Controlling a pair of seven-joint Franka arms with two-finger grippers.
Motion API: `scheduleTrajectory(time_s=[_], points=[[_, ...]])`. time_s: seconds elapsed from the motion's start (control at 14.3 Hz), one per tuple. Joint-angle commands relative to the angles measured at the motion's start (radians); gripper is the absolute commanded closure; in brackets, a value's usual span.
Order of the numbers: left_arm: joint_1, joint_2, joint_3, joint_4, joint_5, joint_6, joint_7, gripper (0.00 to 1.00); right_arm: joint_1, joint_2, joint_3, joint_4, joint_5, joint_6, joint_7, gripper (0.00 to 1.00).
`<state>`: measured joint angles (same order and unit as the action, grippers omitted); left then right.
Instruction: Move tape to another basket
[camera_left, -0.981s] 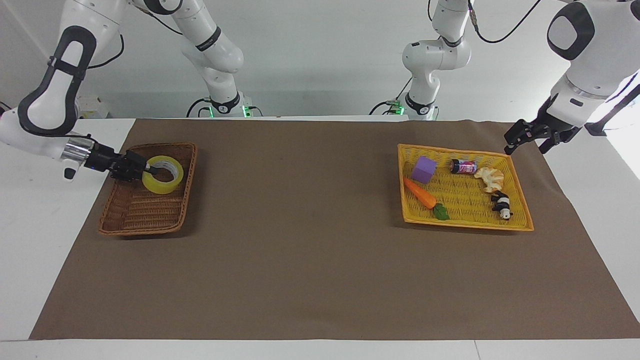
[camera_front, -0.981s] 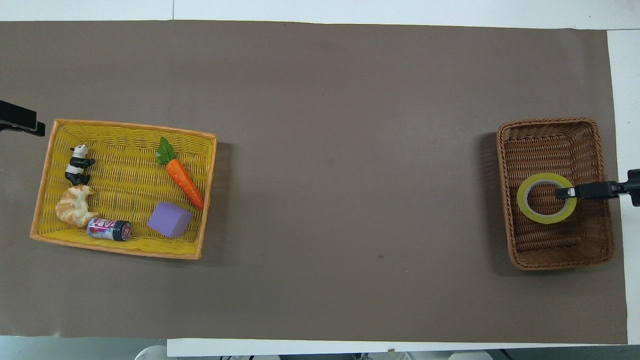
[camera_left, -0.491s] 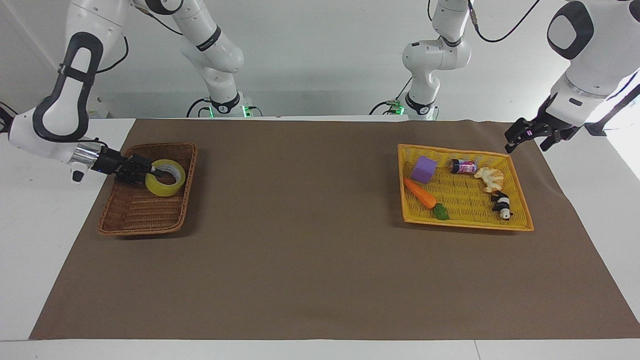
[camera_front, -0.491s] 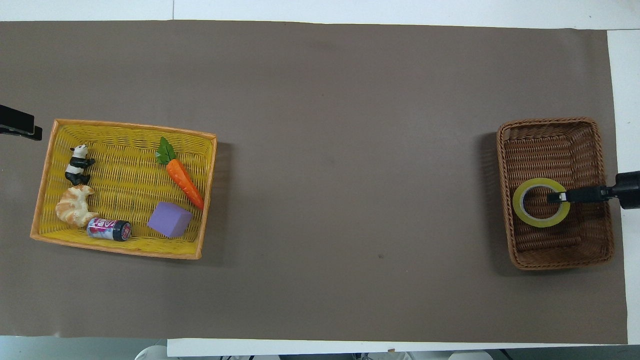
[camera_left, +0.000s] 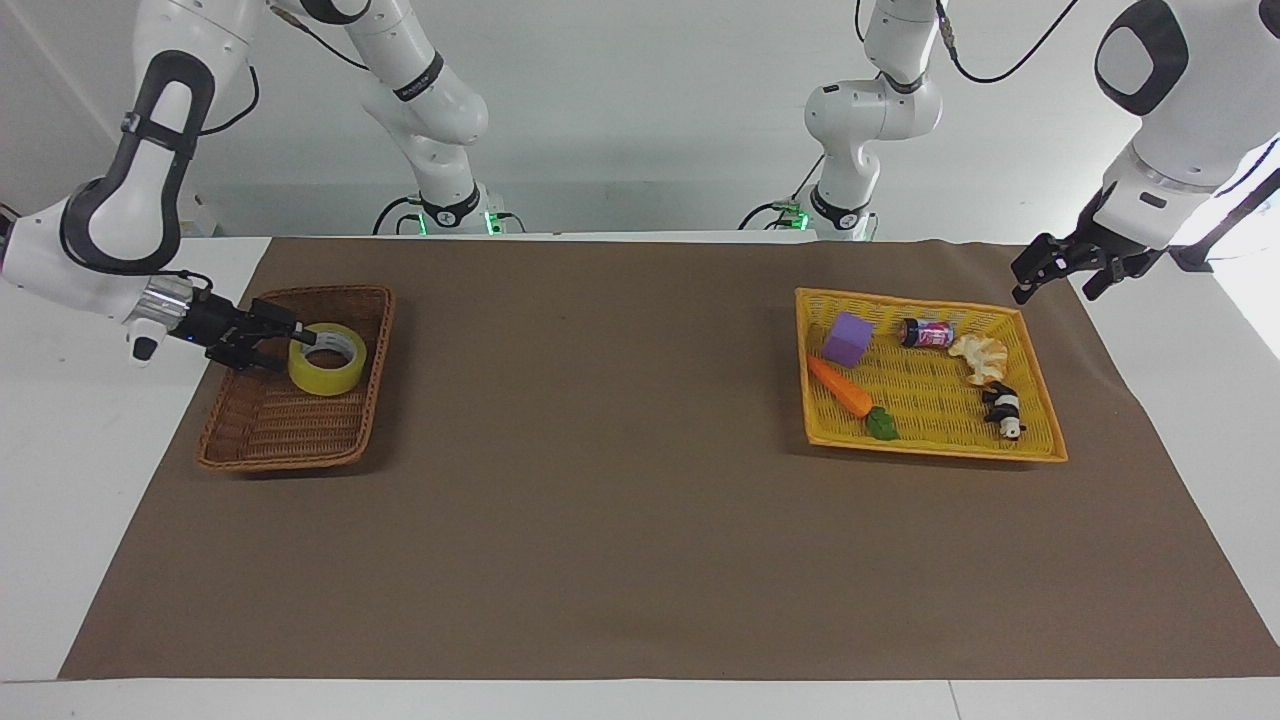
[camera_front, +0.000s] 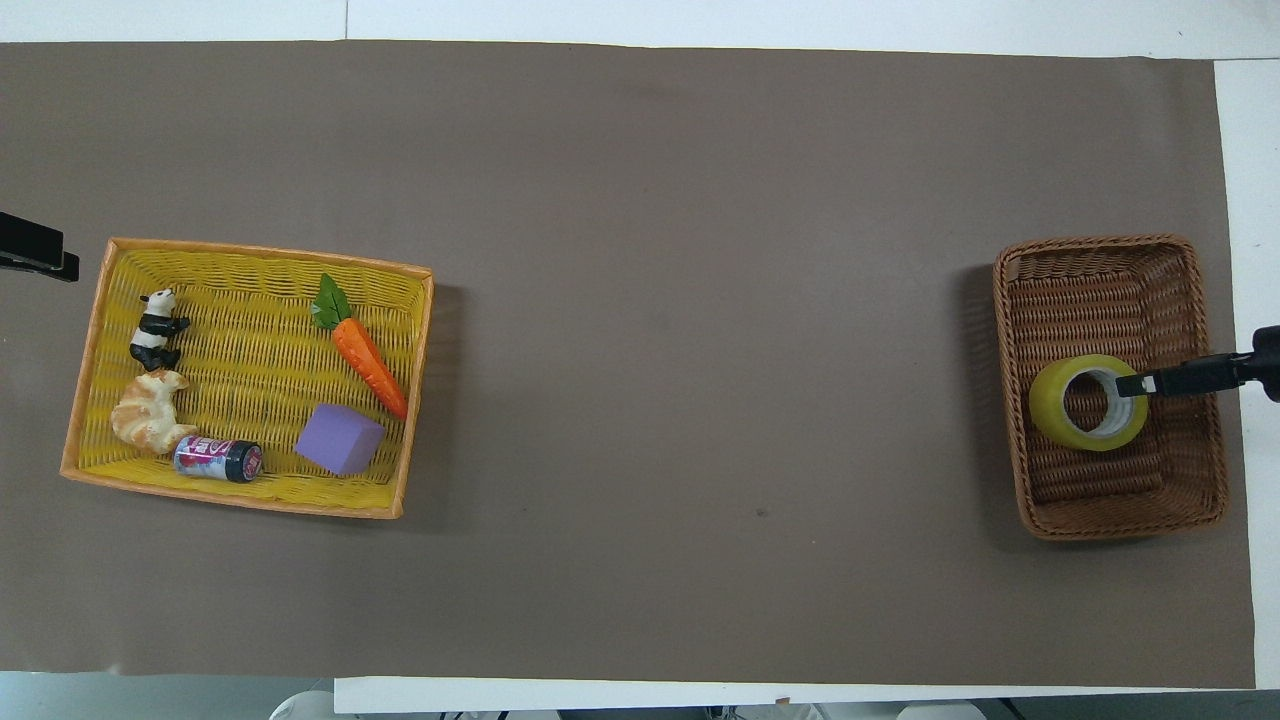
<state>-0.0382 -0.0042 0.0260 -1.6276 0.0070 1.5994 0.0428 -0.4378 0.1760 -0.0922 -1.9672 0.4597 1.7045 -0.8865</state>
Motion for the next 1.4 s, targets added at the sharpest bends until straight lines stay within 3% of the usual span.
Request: scheduleTrajectory(time_s=[0.0, 0.35, 0.63, 0.84, 0.98, 1.33], points=[[0.009, -0.019, -0.008, -0.008, 0.018, -0.016, 0.009, 0.01, 0.045, -0.073, 0.009, 0.034, -0.100, 0.000, 0.046, 0.00], [0.009, -0.019, -0.008, -0.008, 0.018, -0.015, 0.009, 0.01, 0.178, -0.160, 0.011, 0.164, -0.286, -0.035, 0.239, 0.00], [0.009, -0.017, -0.008, -0.008, 0.018, -0.015, 0.009, 0.01, 0.307, -0.168, 0.012, 0.347, -0.453, -0.256, 0.513, 0.00], [0.009, -0.017, -0.008, -0.008, 0.018, -0.015, 0.009, 0.01, 0.357, -0.170, 0.012, 0.468, -0.461, -0.412, 0.717, 0.00], [0.009, -0.019, -0.008, -0.008, 0.018, -0.015, 0.009, 0.01, 0.341, -0.194, 0.009, 0.467, -0.450, -0.453, 0.724, 0.00], [0.044, -0.019, 0.005, -0.006, 0.025, -0.013, 0.011, 0.01, 0.385, -0.197, -0.018, 0.435, -0.469, -0.375, 0.744, 0.00]])
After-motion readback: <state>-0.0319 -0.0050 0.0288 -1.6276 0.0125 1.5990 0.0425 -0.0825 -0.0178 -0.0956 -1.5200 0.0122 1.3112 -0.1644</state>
